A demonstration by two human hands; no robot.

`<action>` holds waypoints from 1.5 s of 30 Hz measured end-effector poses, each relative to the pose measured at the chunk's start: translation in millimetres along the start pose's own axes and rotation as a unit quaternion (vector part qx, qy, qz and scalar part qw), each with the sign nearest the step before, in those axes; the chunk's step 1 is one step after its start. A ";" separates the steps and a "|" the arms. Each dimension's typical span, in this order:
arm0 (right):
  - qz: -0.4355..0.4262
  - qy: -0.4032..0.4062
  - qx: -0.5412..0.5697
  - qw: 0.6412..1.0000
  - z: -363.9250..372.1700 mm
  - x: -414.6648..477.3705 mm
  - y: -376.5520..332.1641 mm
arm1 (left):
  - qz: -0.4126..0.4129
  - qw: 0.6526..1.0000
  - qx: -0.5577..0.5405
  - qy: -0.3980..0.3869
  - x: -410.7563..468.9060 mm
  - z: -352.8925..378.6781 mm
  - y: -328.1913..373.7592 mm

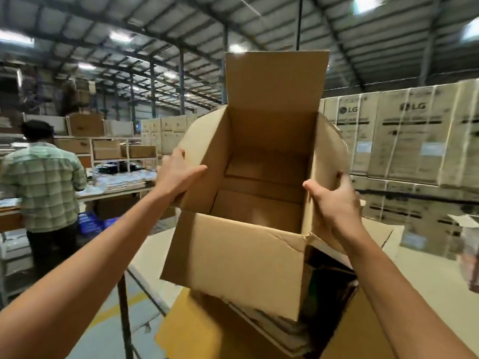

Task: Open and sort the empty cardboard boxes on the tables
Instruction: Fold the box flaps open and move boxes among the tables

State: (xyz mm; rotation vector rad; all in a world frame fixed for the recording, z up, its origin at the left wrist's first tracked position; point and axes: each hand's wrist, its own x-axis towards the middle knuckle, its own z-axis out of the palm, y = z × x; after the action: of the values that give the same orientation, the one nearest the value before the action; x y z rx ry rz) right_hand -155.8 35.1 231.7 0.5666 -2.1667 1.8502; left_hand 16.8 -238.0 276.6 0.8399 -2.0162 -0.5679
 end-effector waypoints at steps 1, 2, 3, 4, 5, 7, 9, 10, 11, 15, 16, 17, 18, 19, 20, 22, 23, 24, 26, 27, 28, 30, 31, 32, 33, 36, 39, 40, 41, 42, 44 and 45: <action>0.014 0.022 -0.024 0.999 2.4 11.4 1.8 | 0.005 1.000 0.016 -0.014 16.6 15.8 4.4; 0.025 0.033 -0.040 0.998 4.9 21.0 4.2 | 0.008 0.999 0.029 -0.025 31.0 29.9 5.5; 0.035 0.043 -0.058 0.997 8.5 30.4 7.0 | 0.012 0.999 0.038 -0.037 45.7 45.2 7.2; 0.042 0.057 -0.078 0.994 12.4 38.5 9.5 | 0.019 0.998 0.044 -0.048 62.1 62.3 8.2; 0.050 0.075 -0.096 0.991 16.5 47.0 12.5 | 0.026 0.997 0.048 -0.062 79.2 79.9 8.2; 0.055 0.106 -0.122 0.985 22.2 61.9 15.0 | 0.049 0.993 0.045 -0.098 108.6 113.6 10.6; 0.061 0.140 -0.149 0.977 26.4 79.0 14.8 | 0.072 0.987 0.027 -0.140 134.5 141.7 16.4; 0.062 0.163 -0.158 0.972 29.0 87.7 13.9 | 0.080 0.983 0.012 -0.163 149.4 155.2 19.7; 0.066 0.181 -0.165 0.967 32.8 94.8 12.2 | 0.095 0.979 0.001 -0.179 162.1 167.0 23.6; 0.099 0.212 -0.220 0.947 43.4 124.4 12.7 | 0.121 0.962 -0.040 -0.240 204.0 210.5 39.2; 0.119 0.214 -0.246 0.938 45.0 129.6 14.4 | 0.119 0.958 -0.044 -0.259 206.4 218.0 42.0; 0.146 0.214 -0.275 0.926 46.5 131.5 16.5 | 0.118 0.952 -0.043 -0.279 209.6 229.1 43.6; 0.165 0.210 -0.298 0.916 45.7 136.5 24.0 | 0.116 0.945 -0.033 -0.303 211.7 241.4 43.4; 0.186 0.205 -0.323 0.905 46.3 136.9 28.7 | 0.119 0.938 -0.025 -0.324 210.8 252.9 42.3; 0.199 0.200 -0.348 0.894 47.6 135.1 33.6 | 0.117 0.932 -0.010 -0.342 212.6 269.3 38.4; 0.225 0.199 -0.375 0.877 52.7 129.5 46.9 | 0.112 0.926 0.021 -0.361 210.9 295.7 29.2; 0.242 0.190 -0.384 0.871 57.3 127.3 57.2 | 0.109 0.922 0.030 -0.369 212.4 313.5 23.0; 0.253 0.186 -0.386 0.867 58.8 128.6 74.5 | 0.111 0.920 0.041 -0.374 208.3 323.3 17.8; 0.278 0.191 -0.405 0.850 56.3 139.4 116.2 | 0.118 0.914 0.057 -0.383 197.4 334.7 9.7; 0.285 0.193 -0.419 0.840 56.6 143.9 133.1 | 0.120 0.911 0.062 -0.390 195.4 343.5 5.1; 0.281 0.192 -0.424 0.839 55.0 148.6 147.0 | 0.118 0.908 0.072 -0.396 196.0 355.5 -0.3; 0.300 0.170 -0.448 0.825 65.3 133.3 135.8 | 0.095 0.907 0.097 -0.398 198.1 378.7 -12.2; 0.305 0.169 -0.460 0.816 75.2 118.7 118.7 | 0.090 0.907 0.104 -0.398 195.5 384.4 -18.8; 0.314 0.164 -0.475 0.806 80.4 110.0 115.7 | 0.087 0.906 0.114 -0.398 192.3 391.4 -26.7; 0.320 0.156 -0.488 0.797 84.1 105.2 118.1 | 0.085 0.905 0.127 -0.398 182.5 387.4 -32.5; 0.321 0.137 -0.511 0.786 90.0 96.5 126.7 | 0.101 0.898 0.185 -0.386 150.0 363.3 -39.3; 0.315 0.122 -0.530 0.778 89.3 96.1 130.2 | 0.102 0.901 0.234 -0.350 132.2 361.8 -35.7; 0.311 0.112 -0.532 0.779 89.3 97.1 131.4 | 0.103 0.904 0.239 -0.340 132.8 364.1 -37.1; 0.303 0.099 -0.539 0.779 90.0 97.9 132.8 | 0.124 0.903 0.236 -0.337 135.2 368.4 -38.4; 0.286 0.087 -0.553 0.777 91.3 98.7 133.1 | 0.155 0.895 0.232 -0.347 138.0 370.3 -39.0; 0.225 0.055 -0.577 0.784 96.4 98.7 131.6 | 0.224 0.883 0.212 -0.353 141.9 369.0 -37.9; 0.193 0.031 -0.570 0.798 99.3 99.1 131.2 | 0.251 0.878 0.204 -0.353 140.7 367.8 -35.8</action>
State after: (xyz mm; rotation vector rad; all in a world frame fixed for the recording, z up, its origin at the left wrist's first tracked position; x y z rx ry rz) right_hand -294.9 -59.7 139.3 -0.2218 -2.9039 0.3287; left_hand -338.6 -336.6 134.0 0.2985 -2.9659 -0.1375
